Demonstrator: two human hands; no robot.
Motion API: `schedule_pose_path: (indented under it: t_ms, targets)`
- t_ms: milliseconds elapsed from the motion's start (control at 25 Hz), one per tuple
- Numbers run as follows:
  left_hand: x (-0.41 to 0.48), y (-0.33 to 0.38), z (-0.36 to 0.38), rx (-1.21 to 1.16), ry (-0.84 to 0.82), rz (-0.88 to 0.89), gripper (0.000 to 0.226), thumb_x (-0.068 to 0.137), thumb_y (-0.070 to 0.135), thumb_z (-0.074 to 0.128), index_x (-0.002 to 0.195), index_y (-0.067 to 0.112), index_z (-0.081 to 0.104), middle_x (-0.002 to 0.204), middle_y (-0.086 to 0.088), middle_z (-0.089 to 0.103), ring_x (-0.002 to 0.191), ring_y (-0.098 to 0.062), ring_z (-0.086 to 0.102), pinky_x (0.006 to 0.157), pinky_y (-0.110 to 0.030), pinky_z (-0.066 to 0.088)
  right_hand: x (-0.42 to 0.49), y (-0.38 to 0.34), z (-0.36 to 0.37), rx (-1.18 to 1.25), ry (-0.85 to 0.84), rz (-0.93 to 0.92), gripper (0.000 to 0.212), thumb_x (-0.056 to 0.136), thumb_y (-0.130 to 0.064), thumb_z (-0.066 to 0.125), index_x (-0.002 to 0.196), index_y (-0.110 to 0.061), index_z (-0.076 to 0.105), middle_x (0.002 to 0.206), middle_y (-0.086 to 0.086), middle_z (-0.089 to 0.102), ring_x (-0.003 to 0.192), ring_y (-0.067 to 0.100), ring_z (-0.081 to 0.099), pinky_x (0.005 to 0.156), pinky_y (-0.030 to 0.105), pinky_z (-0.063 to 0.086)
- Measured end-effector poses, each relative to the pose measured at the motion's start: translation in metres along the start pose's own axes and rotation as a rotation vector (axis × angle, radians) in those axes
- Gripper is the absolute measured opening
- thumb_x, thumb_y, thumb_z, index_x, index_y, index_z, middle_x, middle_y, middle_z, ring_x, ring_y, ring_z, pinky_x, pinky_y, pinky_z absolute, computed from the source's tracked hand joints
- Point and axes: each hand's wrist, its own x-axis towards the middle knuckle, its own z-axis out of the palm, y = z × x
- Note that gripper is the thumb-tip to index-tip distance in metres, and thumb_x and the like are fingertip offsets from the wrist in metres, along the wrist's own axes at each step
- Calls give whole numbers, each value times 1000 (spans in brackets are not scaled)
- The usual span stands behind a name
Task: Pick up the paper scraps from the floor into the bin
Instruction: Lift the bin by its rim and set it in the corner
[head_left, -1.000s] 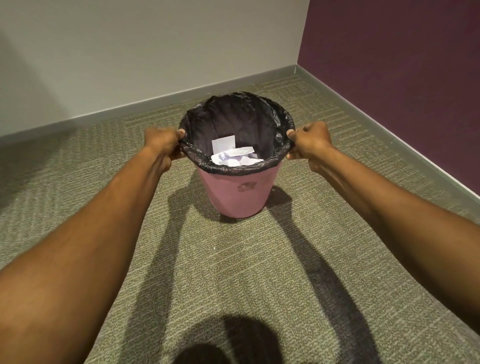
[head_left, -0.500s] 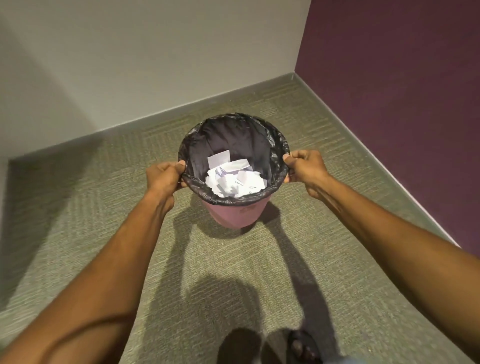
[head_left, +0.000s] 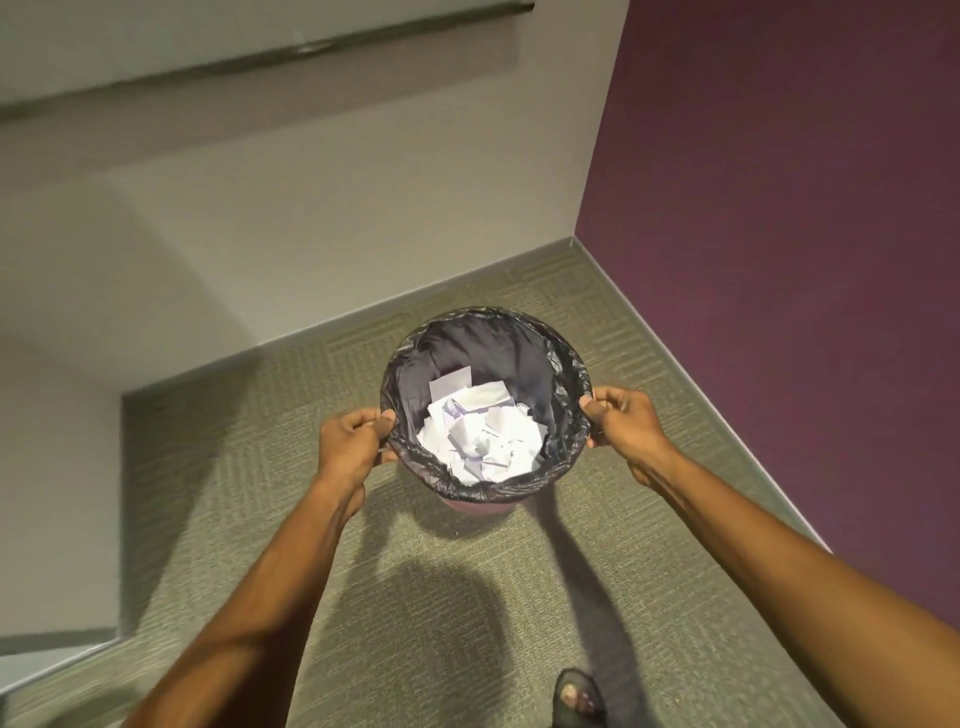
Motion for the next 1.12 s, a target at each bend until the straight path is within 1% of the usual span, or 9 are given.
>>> schedule_pose_path:
  t_ms: [120, 240, 360, 400, 520, 640, 760, 960, 1120]
  targets:
    - [-28, 36, -8, 21, -19, -9, 12, 92, 10, 63, 84, 3, 69, 75, -8, 70, 60, -12, 65, 53, -25, 55, -25, -36, -15, -19, -12, -18, 16, 96, -5, 56, 94, 11, 61, 77, 19, 58, 57, 19, 53, 47, 26, 49]
    - [-48, 68, -16, 32, -9, -17, 13, 92, 11, 64, 86, 2, 70, 79, -12, 71, 68, -20, 66, 65, -35, 58, -48, -65, -25, -16, -31, -57, 17, 95, -7, 59, 87, 8, 63, 68, 18, 56, 54, 22, 53, 47, 30, 50]
    - [-70, 90, -20, 26, -19, -19, 13, 91, 9, 64, 82, 3, 71, 78, -14, 72, 69, -21, 66, 71, -40, 57, -67, -84, -40, -34, -68, -80, 16, 95, -9, 59, 89, 5, 66, 71, 26, 60, 57, 27, 56, 49, 31, 51]
    - [-78, 97, -20, 19, -25, -20, 13, 90, 9, 64, 81, 3, 71, 77, -14, 72, 67, -19, 66, 68, -39, 57, -73, -92, -46, -31, -72, -87, 15, 95, -9, 59, 90, 3, 67, 71, 26, 61, 57, 27, 56, 50, 31, 51]
    - [-105, 119, -19, 9, -14, -25, 11, 90, 6, 64, 85, 0, 71, 74, -14, 71, 59, -14, 63, 56, -29, 56, -90, -112, -62, -22, -88, -101, 15, 95, -9, 59, 86, -2, 69, 65, 19, 63, 52, 25, 56, 53, 35, 50]
    - [-127, 138, -13, -14, -18, -16, 11, 89, 6, 65, 88, -2, 72, 73, -15, 72, 57, -13, 63, 55, -29, 57, -103, -129, -81, -10, -97, -117, 17, 95, -9, 59, 84, -2, 69, 61, 15, 63, 51, 25, 56, 56, 37, 49]
    - [-141, 159, -2, -56, -29, -4, 11, 90, 3, 64, 86, -3, 71, 70, -14, 72, 51, -11, 64, 48, -27, 56, -107, -145, -100, 0, -99, -141, 19, 96, -10, 59, 80, -4, 69, 60, 13, 63, 52, 25, 56, 57, 37, 50]
    - [-143, 195, 20, -64, -34, 20, 10, 88, 2, 65, 89, -5, 71, 72, -17, 72, 52, -17, 65, 49, -30, 57, -105, -174, -127, 8, -93, -193, 20, 96, -10, 58, 80, -5, 68, 62, 13, 64, 53, 25, 57, 55, 35, 50]
    - [-128, 222, 38, -72, -63, 57, 8, 88, 1, 65, 87, -5, 70, 62, -9, 70, 51, -15, 62, 48, -30, 57, -85, -190, -142, 7, -59, -200, 20, 96, -10, 58, 79, -7, 69, 60, 11, 63, 52, 23, 56, 53, 33, 50]
